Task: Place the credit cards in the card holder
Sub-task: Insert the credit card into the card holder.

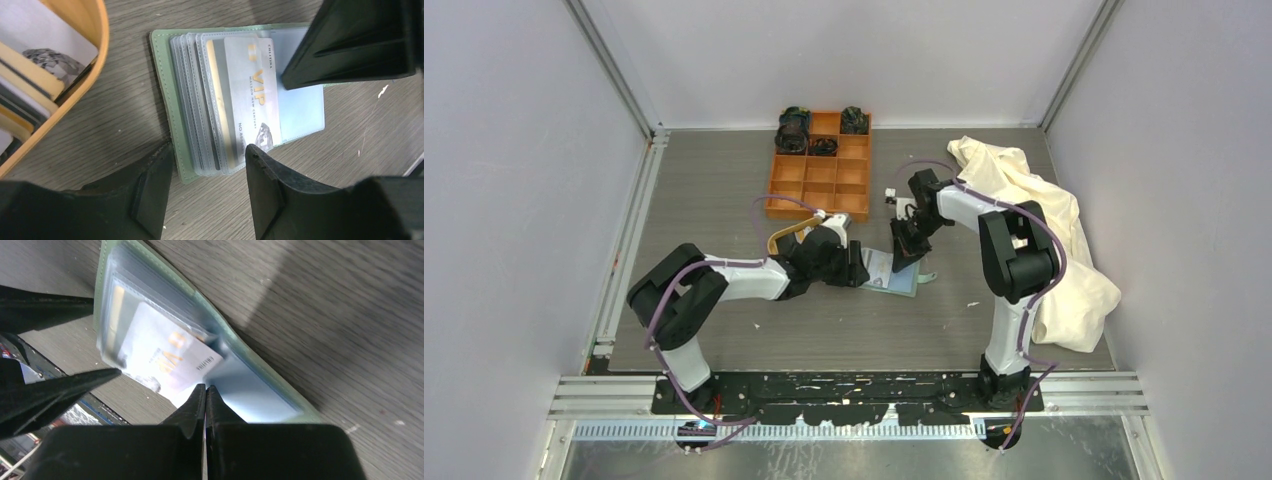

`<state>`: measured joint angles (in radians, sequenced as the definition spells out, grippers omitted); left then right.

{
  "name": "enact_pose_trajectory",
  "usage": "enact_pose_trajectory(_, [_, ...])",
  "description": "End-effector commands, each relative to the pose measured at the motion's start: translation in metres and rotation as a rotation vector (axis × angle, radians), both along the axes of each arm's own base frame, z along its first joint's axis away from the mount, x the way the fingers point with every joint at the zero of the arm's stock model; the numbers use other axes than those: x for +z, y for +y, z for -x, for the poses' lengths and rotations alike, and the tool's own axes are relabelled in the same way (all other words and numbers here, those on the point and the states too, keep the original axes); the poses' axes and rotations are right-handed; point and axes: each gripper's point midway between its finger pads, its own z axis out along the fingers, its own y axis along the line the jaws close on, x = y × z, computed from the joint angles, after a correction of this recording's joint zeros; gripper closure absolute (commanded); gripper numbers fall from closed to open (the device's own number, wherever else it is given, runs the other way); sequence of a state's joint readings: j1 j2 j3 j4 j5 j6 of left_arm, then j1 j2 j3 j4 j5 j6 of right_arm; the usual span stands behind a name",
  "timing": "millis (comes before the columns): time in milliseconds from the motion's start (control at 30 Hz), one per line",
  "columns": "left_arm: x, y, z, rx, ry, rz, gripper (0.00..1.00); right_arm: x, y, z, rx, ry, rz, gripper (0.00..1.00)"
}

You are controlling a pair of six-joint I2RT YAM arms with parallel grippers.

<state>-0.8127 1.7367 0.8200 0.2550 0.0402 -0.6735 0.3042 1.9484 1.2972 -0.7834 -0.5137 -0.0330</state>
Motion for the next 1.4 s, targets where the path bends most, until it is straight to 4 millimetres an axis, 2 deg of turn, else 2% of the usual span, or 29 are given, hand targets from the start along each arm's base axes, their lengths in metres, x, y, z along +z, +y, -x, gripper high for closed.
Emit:
enact_pose_trajectory(0, [0.004,-0.021,0.006,-0.06,-0.006,0.036,0.44,0.0,0.02,-0.005,0.002,0.009,-0.07,0.99])
enact_pose_trajectory(233, [-0.002,-0.038,0.02,-0.111,0.004,0.041,0.45,0.012,0.038,-0.009,-0.015,0.024,-0.181,0.99])
enact_pose_trajectory(333, [-0.001,-0.037,0.022,-0.101,0.003,0.046,0.45,0.027,0.038,-0.011,-0.014,0.011,-0.244,0.99])
enact_pose_trajectory(433, [-0.001,-0.035,0.023,-0.09,0.002,0.051,0.44,0.042,0.032,-0.015,-0.024,-0.012,-0.303,0.99])
enact_pose_trajectory(533, [0.005,-0.036,0.023,-0.079,-0.004,0.084,0.43,0.047,0.017,-0.017,-0.019,-0.047,-0.287,0.99])
enact_pose_trajectory(633, [0.016,-0.032,0.021,-0.035,-0.025,0.132,0.41,0.045,0.0,-0.019,-0.027,-0.099,-0.195,0.98])
enact_pose_trajectory(767, [0.022,-0.022,0.014,0.039,-0.051,0.137,0.41,0.036,-0.007,-0.015,-0.034,-0.082,-0.143,0.8])
enact_pose_trajectory(900, [0.016,-0.018,0.011,0.064,-0.034,0.105,0.41,0.019,-0.006,-0.009,-0.029,-0.002,-0.133,0.7])
enact_pose_trajectory(1033, [0.007,-0.022,0.009,0.064,-0.003,0.101,0.43,0.008,-0.006,-0.009,-0.032,0.021,-0.107,0.62])
enact_pose_trajectory(1200, [-0.001,-0.033,0.009,0.036,0.027,0.111,0.47,0.0,0.003,-0.005,-0.026,0.078,-0.141,0.62])
enact_pose_trajectory(1367, [-0.003,-0.04,0.012,0.004,0.046,0.128,0.52,0.022,0.022,-0.003,-0.008,0.086,-0.279,0.74])
